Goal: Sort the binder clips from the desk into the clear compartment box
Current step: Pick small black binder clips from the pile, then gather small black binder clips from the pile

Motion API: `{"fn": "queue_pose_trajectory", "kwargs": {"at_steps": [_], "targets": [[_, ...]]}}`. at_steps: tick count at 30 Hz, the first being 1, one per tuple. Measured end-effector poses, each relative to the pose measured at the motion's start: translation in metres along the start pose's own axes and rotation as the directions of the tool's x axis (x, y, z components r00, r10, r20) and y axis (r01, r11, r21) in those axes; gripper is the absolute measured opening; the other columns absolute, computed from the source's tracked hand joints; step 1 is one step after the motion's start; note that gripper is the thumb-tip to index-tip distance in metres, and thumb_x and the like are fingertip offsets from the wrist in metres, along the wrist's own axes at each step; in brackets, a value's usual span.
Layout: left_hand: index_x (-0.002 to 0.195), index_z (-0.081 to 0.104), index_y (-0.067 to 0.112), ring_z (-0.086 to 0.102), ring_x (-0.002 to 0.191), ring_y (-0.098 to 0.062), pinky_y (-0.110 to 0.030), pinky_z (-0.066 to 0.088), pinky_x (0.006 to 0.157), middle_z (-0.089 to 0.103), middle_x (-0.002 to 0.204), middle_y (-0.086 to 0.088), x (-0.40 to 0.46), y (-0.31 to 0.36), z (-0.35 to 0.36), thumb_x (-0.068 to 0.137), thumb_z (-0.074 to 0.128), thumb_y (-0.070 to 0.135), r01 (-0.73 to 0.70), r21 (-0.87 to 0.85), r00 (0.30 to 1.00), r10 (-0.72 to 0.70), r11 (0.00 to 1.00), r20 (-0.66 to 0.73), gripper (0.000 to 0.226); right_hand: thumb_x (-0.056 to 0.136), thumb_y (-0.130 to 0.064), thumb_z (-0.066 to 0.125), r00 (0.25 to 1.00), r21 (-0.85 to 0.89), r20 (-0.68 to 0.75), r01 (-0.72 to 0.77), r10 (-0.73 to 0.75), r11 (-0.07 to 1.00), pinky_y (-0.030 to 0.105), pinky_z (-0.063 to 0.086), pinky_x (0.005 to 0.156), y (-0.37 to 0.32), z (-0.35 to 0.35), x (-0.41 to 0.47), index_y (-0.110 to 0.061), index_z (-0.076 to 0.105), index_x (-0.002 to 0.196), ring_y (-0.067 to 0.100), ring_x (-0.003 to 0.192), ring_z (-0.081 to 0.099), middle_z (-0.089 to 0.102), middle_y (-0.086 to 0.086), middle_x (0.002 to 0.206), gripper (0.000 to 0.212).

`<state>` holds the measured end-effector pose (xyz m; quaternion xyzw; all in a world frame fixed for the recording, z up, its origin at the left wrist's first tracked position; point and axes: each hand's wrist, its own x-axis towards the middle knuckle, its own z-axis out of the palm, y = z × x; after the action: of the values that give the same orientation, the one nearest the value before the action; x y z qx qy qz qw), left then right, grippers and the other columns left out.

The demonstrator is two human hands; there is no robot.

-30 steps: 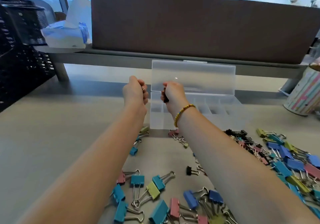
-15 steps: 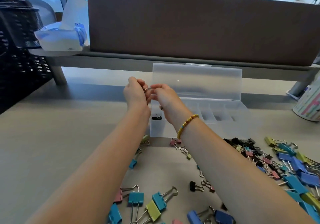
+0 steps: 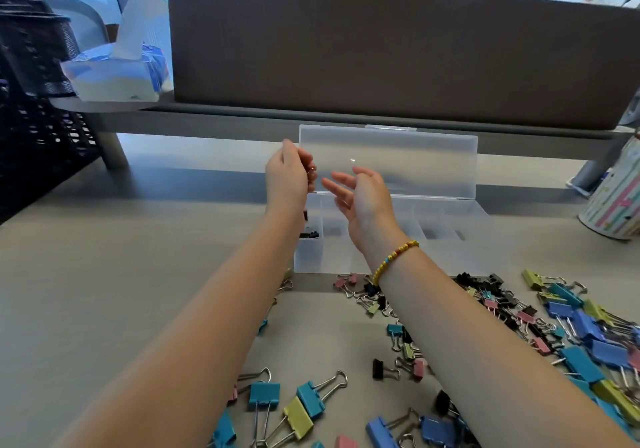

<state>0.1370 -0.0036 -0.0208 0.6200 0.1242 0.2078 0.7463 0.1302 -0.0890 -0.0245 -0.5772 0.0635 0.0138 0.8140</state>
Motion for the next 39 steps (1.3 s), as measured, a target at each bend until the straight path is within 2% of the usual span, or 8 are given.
{"fn": "queue_pose_trajectory", "kwargs": {"at_steps": [5,11,19,23,26,29,35,39], "targets": [[0.076,0.053,0.014,0.050,0.069,-0.013,-0.026,0.048,0.068,0.052,0.069,-0.003,0.004,-0.003,0.000,0.095,0.035,0.011,0.023,-0.004,0.996,-0.022,1.000,0.088,0.026,0.098,-0.006,0.028,0.999,-0.033,-0.036,0.032,-0.033,0.999,0.029,0.045,0.086,-0.002,-0.005,-0.001,-0.014,0.044,0.118,0.012,0.078,0.061,0.060,0.000,0.089,0.027],[0.094,0.054,0.012,0.055,0.079,-0.011,-0.025,0.043,0.071,0.057,0.080,0.001,0.001,-0.001,-0.001,0.096,0.033,0.009,-0.019,0.121,0.986,-0.001,0.993,0.169,0.022,0.098,-0.006,0.029,0.997,-0.065,-0.067,0.042,-0.046,0.997,0.031,0.045,0.090,-0.003,-0.007,-0.003,-0.013,0.046,0.119,0.010,0.075,0.058,0.058,0.000,0.087,0.028],[0.104,0.053,0.010,0.052,0.099,-0.020,-0.033,0.048,0.085,0.054,0.101,-0.007,-0.004,0.002,0.003,0.100,0.029,0.015,-0.072,0.409,0.970,-0.033,0.910,0.243,0.025,0.098,-0.005,0.030,0.996,-0.126,-0.069,0.053,-0.062,0.991,0.030,0.046,0.089,-0.006,-0.011,-0.007,-0.013,0.045,0.122,0.010,0.078,0.057,0.057,0.000,0.088,0.029],[0.107,0.053,0.008,0.056,0.093,-0.019,-0.025,0.046,0.076,0.058,0.095,-0.007,-0.002,0.008,0.001,0.100,0.028,0.017,-0.072,0.438,0.969,-0.040,0.896,0.242,0.028,0.099,-0.006,0.029,0.995,-0.149,-0.072,0.055,-0.066,0.987,0.030,0.047,0.088,-0.007,-0.015,-0.011,-0.014,0.046,0.120,0.011,0.080,0.057,0.057,0.000,0.088,0.028],[0.107,0.056,0.005,0.059,0.090,-0.018,-0.027,0.047,0.082,0.062,0.091,-0.008,-0.010,0.014,-0.004,0.099,0.028,0.015,-0.109,0.414,0.973,0.012,0.904,0.229,0.030,0.098,-0.004,0.028,0.995,-0.147,-0.068,0.066,-0.076,0.987,0.025,0.047,0.078,-0.010,-0.019,-0.016,-0.014,0.048,0.114,0.011,0.076,0.057,0.057,0.000,0.086,0.027],[0.103,0.058,0.006,0.058,0.073,-0.012,-0.019,0.047,0.069,0.062,0.079,-0.003,-0.029,0.019,-0.010,0.100,0.031,0.013,-0.179,0.399,0.964,0.078,0.900,0.256,0.028,0.096,-0.001,0.027,0.994,-0.149,-0.019,0.100,-0.104,0.984,0.026,0.048,0.077,-0.015,-0.028,-0.027,-0.014,0.052,0.099,0.012,0.074,0.055,0.057,0.001,0.082,0.029],[0.084,0.059,0.014,0.053,0.053,-0.009,-0.018,0.047,0.054,0.057,0.062,-0.001,-0.087,0.006,-0.025,0.096,0.044,0.011,-0.256,0.438,0.914,0.068,0.862,0.401,0.020,0.093,0.004,0.030,0.984,-0.394,0.141,0.156,-0.108,0.906,0.020,0.042,0.061,-0.028,-0.064,-0.062,-0.015,0.055,0.082,0.009,0.062,0.052,0.058,0.001,0.074,0.033],[0.079,0.056,0.022,0.057,0.066,-0.008,-0.022,0.046,0.064,0.059,0.071,0.005,-0.115,-0.012,-0.037,0.091,0.055,0.016,-0.342,0.559,0.795,-0.084,0.756,0.600,0.014,0.093,0.000,0.040,0.969,-0.702,0.244,0.207,-0.043,0.681,0.018,0.040,0.062,-0.033,-0.093,-0.086,-0.013,0.058,0.094,0.008,0.068,0.052,0.059,-0.003,0.076,0.022]]}}
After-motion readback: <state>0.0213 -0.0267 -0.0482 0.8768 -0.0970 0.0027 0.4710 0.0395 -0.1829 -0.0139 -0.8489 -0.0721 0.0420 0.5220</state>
